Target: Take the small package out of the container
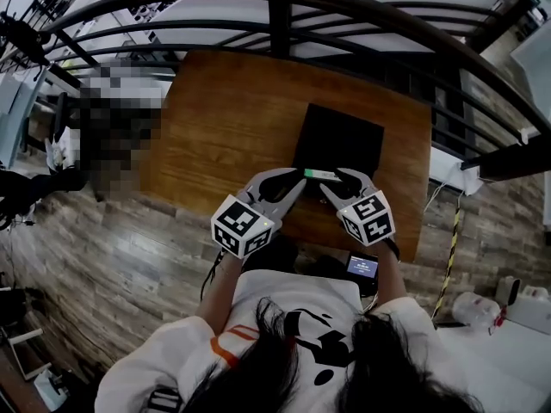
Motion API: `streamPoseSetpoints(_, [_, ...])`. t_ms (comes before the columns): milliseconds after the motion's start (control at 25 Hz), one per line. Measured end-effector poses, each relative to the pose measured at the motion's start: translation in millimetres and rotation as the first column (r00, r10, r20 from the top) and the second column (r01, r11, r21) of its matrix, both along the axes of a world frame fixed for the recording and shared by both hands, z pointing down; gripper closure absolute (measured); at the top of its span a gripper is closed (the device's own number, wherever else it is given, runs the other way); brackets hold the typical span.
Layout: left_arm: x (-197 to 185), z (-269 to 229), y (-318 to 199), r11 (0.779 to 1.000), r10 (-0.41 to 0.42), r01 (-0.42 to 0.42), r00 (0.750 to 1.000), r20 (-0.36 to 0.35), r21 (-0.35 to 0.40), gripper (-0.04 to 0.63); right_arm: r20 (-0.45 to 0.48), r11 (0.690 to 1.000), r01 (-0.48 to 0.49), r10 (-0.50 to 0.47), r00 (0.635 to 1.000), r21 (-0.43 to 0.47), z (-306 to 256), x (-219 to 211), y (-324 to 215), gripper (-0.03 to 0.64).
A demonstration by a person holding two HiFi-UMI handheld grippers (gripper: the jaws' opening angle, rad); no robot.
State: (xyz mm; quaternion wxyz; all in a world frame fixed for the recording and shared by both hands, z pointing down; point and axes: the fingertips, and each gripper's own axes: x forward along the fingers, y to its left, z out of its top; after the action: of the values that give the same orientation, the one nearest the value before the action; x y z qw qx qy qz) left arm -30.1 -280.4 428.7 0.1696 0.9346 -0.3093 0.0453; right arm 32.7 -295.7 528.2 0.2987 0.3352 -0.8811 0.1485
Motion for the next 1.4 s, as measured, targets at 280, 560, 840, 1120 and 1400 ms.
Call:
streamPoseSetpoints(280, [-6.4, 0.0, -5.8, 0.997, 0.071, -0.071, 0.997, 0.011, 0.009, 0.551, -0.181, 0.992, 0.12, -0.124, 0.976, -0.032, 30.7, -9.2, -8.8, 0.382])
streamPoseSetpoints(560, [-8.6, 1.5, -8.2, 0.993, 0.115, -0.115, 0.993, 0.009, 0.015, 0.551, -0.394, 0.959, 0.26, -0.283, 0.874, -0.112, 59.8, -4.0, -13.3, 0.351])
streamPoseSetpoints(840, [-11.7, 7.1, -12.2, 0.991, 0.134, -0.134, 0.991, 0.012, 0.009, 0.552, -0.529, 0.909, 0.348, -0.416, 0.74, -0.228, 88.2, 2.1, -15.6, 0.349])
streamPoseSetpoints(1120, [-13.3, 10.0, -13.1, 0.993, 0.121, -0.122, 0.993, 0.008, 0.003, 0.551, -0.582, 0.882, 0.372, -0.471, 0.663, -0.29, 110.9, 11.9, -10.7, 0.372])
streamPoseSetpoints(1400, [-20.3, 11.6, -15.7, 0.993, 0.116, -0.116, 0.993, 0.014, -0.002, 0.551, -0.58, 0.915, 0.312, -0.404, 0.707, -0.257, 111.5, 10.4, -17.0, 0.492])
